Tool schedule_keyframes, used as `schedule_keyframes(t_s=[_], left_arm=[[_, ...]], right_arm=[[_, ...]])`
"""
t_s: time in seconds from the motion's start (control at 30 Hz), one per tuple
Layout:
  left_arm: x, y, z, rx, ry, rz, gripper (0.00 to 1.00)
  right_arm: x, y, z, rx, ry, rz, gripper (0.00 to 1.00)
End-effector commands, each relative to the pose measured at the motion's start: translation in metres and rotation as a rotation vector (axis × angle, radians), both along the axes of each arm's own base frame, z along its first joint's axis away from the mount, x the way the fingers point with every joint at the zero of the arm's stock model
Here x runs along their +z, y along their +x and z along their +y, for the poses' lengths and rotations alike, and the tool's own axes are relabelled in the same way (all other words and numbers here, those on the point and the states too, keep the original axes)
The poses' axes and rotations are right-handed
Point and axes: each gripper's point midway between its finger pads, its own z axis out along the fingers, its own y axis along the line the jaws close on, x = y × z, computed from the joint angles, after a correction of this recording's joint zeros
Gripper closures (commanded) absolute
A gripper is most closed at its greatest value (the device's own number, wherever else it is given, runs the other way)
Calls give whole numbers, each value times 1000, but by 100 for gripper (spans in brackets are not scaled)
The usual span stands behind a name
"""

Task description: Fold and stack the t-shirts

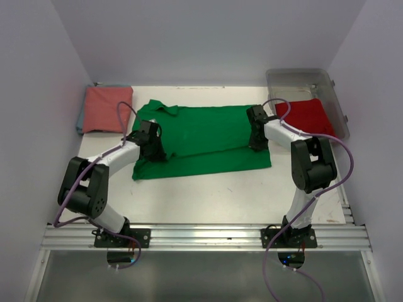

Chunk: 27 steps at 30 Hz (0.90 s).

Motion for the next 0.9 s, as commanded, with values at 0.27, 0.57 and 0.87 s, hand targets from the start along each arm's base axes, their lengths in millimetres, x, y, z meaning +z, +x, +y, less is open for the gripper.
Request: schedule_keyframes(t_s=[0.27, 0.57, 0.87], left_arm=[[1, 33, -11, -27, -16, -58, 77], [26, 58, -7, -7, 24, -137, 74], [15, 61, -20, -31, -20, -78, 75]], right_arm=[[2, 6, -1, 8, -3, -21, 100], [3, 9, 2, 14, 6, -26, 100], [1, 6, -1, 20, -6, -17, 100]])
